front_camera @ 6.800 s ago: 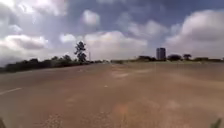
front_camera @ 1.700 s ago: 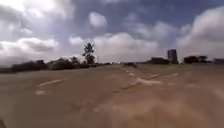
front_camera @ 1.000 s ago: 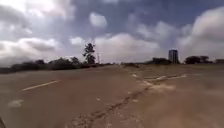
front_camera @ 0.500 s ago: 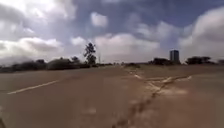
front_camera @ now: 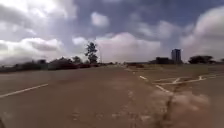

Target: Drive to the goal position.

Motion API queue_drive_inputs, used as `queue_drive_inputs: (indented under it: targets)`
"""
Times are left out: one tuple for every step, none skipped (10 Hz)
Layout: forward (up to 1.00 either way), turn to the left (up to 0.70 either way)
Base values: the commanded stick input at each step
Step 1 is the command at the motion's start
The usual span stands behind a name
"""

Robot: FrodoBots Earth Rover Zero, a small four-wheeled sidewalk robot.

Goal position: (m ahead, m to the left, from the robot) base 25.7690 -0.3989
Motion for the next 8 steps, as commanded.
queue_drive_inputs:
  targets:
    - [1.0,0.0]
    - [1.0,0.0]
    - [1.0,0.0]
    - [1.0,0.0]
    - [1.0,0.0]
    - [1.0,0.0]
    - [1.0,0.0]
    - [1.0,0.0]
